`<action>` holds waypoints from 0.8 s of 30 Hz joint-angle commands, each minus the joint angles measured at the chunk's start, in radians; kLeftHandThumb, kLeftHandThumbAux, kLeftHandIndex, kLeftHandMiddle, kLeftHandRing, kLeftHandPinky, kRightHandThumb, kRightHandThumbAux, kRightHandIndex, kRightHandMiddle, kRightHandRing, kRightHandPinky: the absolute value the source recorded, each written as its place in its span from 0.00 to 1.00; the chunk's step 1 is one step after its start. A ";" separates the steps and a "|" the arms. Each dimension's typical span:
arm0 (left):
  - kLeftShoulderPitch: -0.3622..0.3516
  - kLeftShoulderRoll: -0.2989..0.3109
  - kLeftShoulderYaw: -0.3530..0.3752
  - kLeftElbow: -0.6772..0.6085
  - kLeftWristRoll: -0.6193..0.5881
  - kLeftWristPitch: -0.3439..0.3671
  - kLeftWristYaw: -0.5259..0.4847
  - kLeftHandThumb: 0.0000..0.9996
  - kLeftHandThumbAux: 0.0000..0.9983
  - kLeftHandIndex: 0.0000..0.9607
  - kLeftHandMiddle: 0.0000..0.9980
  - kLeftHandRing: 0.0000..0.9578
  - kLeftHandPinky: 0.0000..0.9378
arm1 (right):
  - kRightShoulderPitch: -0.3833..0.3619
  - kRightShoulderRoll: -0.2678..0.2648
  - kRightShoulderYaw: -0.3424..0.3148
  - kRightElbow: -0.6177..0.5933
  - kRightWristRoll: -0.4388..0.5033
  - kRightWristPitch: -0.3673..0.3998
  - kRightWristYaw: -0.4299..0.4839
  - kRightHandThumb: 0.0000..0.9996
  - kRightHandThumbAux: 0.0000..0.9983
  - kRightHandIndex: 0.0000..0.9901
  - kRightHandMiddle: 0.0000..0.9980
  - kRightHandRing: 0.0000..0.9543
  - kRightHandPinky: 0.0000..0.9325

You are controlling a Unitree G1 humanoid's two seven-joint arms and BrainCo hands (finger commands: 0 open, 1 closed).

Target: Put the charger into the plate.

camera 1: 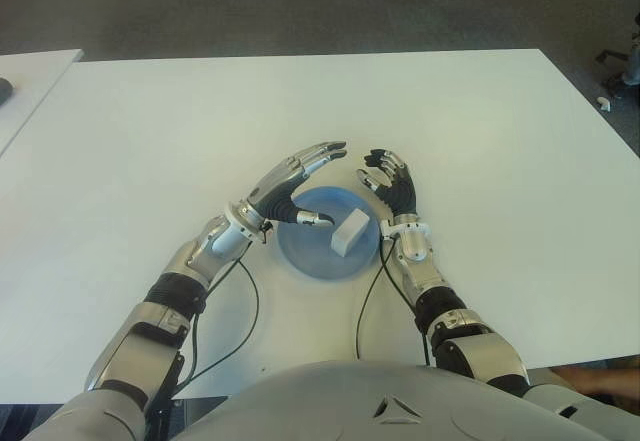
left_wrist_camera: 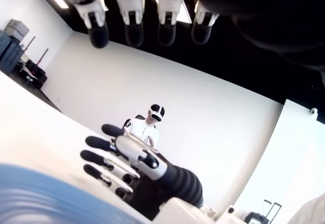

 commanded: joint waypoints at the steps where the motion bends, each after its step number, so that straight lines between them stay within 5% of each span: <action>1: 0.017 -0.004 0.012 0.014 -0.004 -0.006 0.002 0.22 0.27 0.00 0.00 0.00 0.00 | 0.131 -0.012 0.001 0.116 -0.012 0.044 0.003 0.00 0.79 0.29 0.37 0.32 0.18; 9: 0.021 -0.043 0.040 0.051 -0.103 -0.055 -0.005 0.21 0.33 0.00 0.00 0.00 0.00 | 0.137 -0.013 0.001 0.115 -0.011 0.035 0.006 0.00 0.77 0.29 0.38 0.32 0.19; 15: 0.003 -0.135 0.066 0.128 -0.326 -0.077 -0.069 0.23 0.40 0.05 0.07 0.04 0.06 | 0.140 -0.015 0.000 0.109 -0.009 0.037 0.009 0.00 0.76 0.29 0.38 0.32 0.18; 24: -0.042 -0.285 0.180 0.197 -0.828 0.085 -0.404 0.24 0.53 0.11 0.13 0.11 0.12 | 0.142 -0.013 -0.003 0.101 -0.005 0.052 0.010 0.00 0.77 0.30 0.38 0.32 0.18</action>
